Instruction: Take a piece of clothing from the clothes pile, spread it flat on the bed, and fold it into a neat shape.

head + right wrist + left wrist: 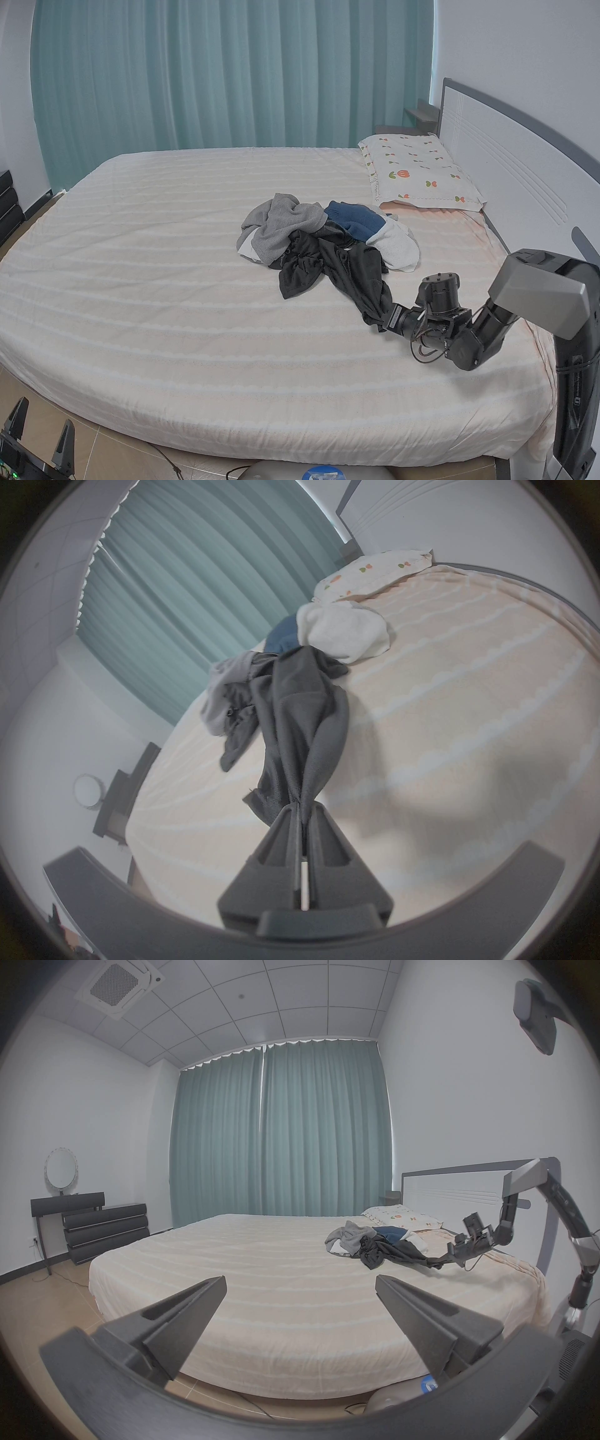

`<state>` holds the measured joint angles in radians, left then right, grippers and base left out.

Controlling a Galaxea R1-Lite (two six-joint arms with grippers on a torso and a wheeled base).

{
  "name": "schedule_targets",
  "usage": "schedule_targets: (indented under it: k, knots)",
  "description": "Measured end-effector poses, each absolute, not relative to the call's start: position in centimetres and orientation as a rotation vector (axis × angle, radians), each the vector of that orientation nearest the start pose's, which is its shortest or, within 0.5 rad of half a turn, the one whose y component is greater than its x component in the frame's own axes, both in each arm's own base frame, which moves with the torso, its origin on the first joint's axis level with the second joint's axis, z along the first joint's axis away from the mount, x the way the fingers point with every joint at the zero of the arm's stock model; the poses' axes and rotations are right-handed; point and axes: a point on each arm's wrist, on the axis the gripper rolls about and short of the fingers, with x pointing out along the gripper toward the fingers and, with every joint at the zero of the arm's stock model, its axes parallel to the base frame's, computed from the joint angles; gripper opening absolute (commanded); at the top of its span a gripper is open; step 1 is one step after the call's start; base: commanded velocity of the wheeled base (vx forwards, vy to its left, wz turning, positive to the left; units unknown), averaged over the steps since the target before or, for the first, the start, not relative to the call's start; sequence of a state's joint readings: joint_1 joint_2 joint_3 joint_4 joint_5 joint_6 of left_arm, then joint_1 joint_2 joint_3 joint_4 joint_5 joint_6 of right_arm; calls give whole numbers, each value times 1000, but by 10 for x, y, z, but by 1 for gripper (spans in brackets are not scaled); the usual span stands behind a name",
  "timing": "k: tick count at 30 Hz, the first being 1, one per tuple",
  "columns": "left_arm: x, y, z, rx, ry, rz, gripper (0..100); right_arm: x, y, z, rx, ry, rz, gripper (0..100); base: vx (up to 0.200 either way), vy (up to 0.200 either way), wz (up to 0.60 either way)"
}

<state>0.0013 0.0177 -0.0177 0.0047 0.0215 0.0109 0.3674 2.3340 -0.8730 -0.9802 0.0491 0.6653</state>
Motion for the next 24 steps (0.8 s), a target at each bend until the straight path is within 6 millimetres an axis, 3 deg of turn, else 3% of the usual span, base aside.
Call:
schedule_targets:
  k: [5,13,18,24]
  knots:
    - [-24,0,89,1,-43,5,100,323,130,24,583,559,297,0,0,0,0]
    - [-23,-2,155,7,-126,-97,100,273,132,74,606,442,440,0,0,0,0]
    - [7,-4,177,8,-1,-174,100,251,136,103,636,362,525,0,0,0,0]
    - [58,-11,184,3,174,-288,100,237,138,118,663,322,571,0,0,0,0]
